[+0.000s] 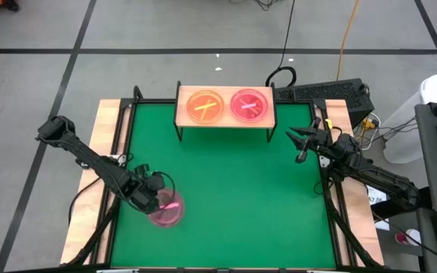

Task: Place and stack plates onto a shelf
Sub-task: Stack the pink plate on top of the orange plates on the shelf

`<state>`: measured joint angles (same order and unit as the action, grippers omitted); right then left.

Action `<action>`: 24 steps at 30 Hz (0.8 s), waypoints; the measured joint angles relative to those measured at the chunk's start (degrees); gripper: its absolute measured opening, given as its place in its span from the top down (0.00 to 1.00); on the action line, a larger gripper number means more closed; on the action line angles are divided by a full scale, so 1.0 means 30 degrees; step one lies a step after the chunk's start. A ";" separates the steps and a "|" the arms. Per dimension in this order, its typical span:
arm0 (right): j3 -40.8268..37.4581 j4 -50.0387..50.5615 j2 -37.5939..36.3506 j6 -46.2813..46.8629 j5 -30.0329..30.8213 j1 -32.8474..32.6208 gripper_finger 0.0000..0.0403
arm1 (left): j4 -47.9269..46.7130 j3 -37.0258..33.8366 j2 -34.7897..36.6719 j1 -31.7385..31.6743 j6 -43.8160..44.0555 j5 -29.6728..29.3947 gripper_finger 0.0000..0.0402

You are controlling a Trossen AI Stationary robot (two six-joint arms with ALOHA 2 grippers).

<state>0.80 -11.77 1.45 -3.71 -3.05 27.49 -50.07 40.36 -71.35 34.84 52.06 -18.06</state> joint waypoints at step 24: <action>0.0015 -0.0006 0.0002 -0.0004 0.0000 0.0000 0.77 | 1.0745 0.0029 0.4443 -1.0250 -0.5880 0.0646 1.00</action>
<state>0.84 -11.79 1.46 -3.72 -3.05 27.49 -17.83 40.45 -58.02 4.09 34.42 -16.12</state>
